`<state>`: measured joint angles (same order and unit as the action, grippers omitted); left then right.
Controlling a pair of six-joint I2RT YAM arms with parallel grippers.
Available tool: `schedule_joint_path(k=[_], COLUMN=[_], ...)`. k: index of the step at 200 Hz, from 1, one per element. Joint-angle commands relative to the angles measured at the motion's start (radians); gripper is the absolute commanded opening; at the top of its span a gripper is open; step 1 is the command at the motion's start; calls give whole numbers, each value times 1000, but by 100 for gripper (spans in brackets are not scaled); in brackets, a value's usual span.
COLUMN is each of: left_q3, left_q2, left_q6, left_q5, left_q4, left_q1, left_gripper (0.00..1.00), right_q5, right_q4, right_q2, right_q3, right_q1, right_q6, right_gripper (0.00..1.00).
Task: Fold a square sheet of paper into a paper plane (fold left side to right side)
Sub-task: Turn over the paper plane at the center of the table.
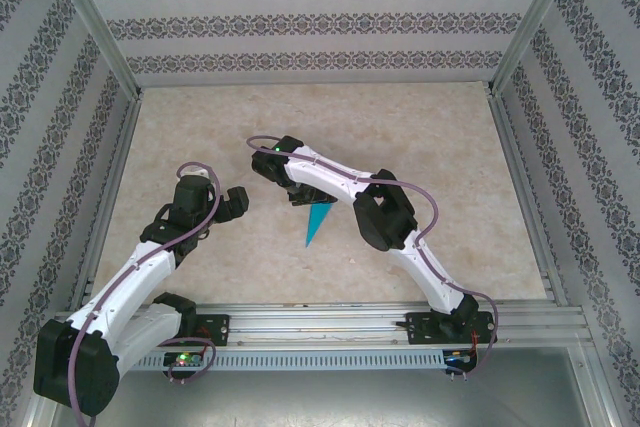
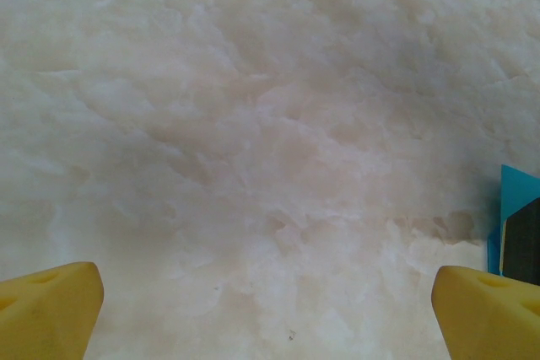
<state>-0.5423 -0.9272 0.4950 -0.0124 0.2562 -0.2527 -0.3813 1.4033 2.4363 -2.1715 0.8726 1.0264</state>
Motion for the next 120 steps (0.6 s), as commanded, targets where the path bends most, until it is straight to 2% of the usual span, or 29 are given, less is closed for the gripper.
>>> schedule_joint_path(k=[1, 71, 96, 120], left_q3=[-9, -14, -22, -33], left_q2=[11, 11, 11, 14], left_q6=[-35, -41, -50, -62], left_q5=[-17, -15, -25, -29], left_q4=[38, 44, 58, 73], left_q1=[15, 17, 18, 22], left_gripper=[100, 100, 100, 100], right_q5=[-17, -16, -13, -18], right_q4=[13, 3, 2, -1], right_q2=[26, 23, 17, -8], right_q3=[12, 31, 38, 54], right_q1=[-6, -9, -9, -9], right_q6=[23, 31, 37, 47], right_gripper=[61, 51, 45, 35])
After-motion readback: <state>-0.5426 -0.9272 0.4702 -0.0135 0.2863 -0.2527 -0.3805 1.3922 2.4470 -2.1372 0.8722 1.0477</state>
